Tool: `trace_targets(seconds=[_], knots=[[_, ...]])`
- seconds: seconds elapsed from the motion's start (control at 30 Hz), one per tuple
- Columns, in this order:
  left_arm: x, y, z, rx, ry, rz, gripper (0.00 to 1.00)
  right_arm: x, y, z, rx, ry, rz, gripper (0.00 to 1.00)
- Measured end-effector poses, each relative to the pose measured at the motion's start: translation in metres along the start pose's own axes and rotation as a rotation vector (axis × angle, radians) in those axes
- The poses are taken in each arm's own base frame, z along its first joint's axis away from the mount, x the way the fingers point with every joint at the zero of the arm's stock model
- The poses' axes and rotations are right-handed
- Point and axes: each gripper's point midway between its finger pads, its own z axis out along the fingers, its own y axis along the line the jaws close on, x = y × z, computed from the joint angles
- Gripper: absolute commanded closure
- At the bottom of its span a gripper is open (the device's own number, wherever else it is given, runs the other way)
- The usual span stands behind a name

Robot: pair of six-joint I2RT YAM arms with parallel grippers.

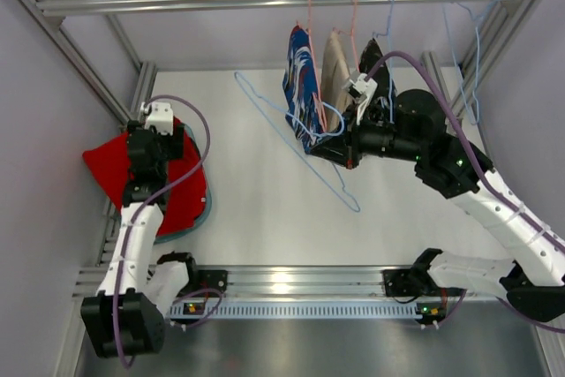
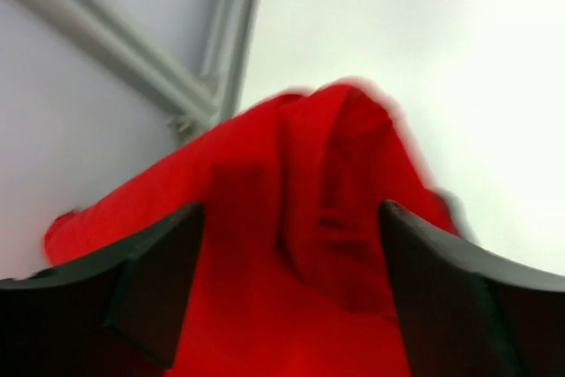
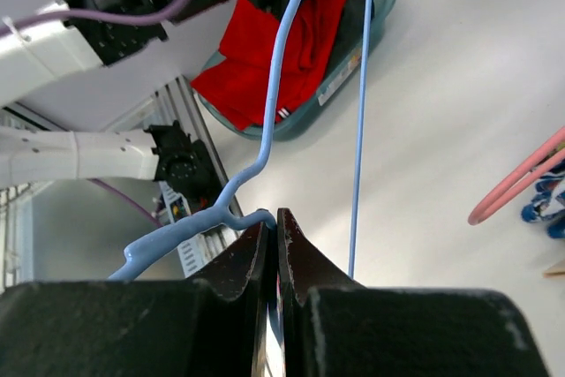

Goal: Remove the trousers from the hanger

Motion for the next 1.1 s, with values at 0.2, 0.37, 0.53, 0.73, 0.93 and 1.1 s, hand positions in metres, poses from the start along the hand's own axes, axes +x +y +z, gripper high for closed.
trace_targets(seconds=[0.2, 0.37, 0.53, 0.73, 0.93, 1.1], knots=[[-0.099, -0.029, -0.077, 0.307, -0.322, -0.049, 0.1, 0.001, 0.005, -0.007, -0.02, 0.049, -0.068, 1.0], [-0.177, -0.052, -0.201, 0.606, -0.649, 0.101, 0.13, 0.02, 0.004, -0.001, -0.053, 0.159, -0.075, 1.0], [-0.176, -0.078, -0.263, 0.85, -0.724, 0.241, 0.15, 0.042, -0.004, 0.013, -0.074, 0.293, -0.04, 1.0], [-0.154, -0.105, -0.273, 1.085, -0.647, 0.225, 0.19, 0.044, 0.0, 0.04, -0.131, 0.373, -0.013, 1.0], [-0.144, -0.113, -0.255, 1.137, -0.6, 0.232, 0.2, 0.048, 0.028, 0.069, -0.227, 0.422, -0.031, 1.0], [-0.135, -0.115, -0.238, 1.124, -0.584, 0.284, 0.25, 0.06, 0.06, 0.09, -0.319, 0.472, -0.054, 1.0]])
